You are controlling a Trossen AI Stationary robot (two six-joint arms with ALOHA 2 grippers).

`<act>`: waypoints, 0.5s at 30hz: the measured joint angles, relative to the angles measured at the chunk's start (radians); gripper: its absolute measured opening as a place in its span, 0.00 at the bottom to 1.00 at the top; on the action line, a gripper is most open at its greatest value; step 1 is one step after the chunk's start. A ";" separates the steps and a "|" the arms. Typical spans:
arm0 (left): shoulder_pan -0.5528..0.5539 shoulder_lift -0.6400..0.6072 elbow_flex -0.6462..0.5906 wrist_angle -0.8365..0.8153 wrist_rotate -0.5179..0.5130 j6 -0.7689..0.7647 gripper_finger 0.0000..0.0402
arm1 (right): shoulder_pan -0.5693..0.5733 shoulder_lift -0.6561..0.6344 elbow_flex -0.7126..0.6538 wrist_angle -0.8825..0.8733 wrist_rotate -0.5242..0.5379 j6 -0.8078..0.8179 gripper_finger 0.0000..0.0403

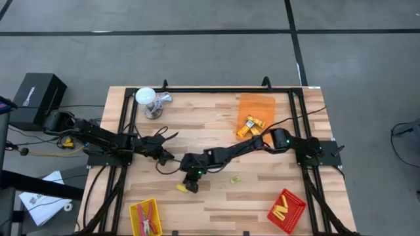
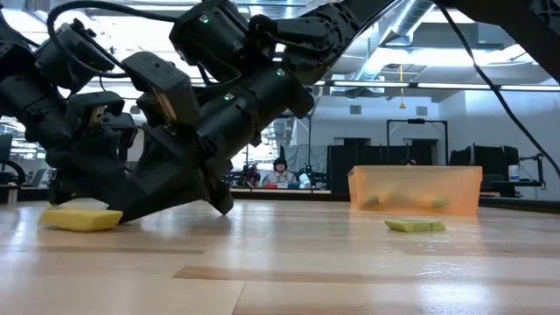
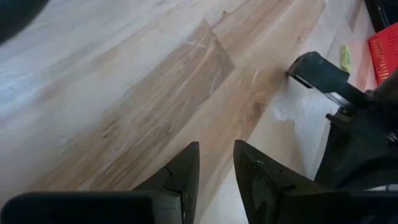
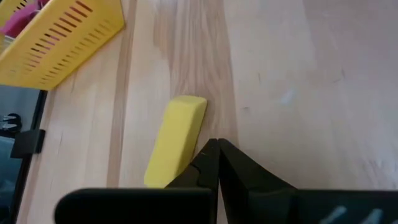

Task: Pick & Place School Supplies
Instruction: Put the yellow eraser into the red bin

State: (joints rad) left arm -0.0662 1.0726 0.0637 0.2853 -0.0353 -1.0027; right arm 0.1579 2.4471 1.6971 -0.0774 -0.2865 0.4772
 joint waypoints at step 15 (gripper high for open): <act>-0.038 0.002 0.031 0.126 0.159 0.101 0.24 | -0.039 -0.046 -0.028 -0.011 -0.011 0.027 0.00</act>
State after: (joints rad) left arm -0.1040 1.0748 0.0945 0.4117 0.1234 -0.9019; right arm 0.1193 2.4011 1.6690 -0.0889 -0.2973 0.5047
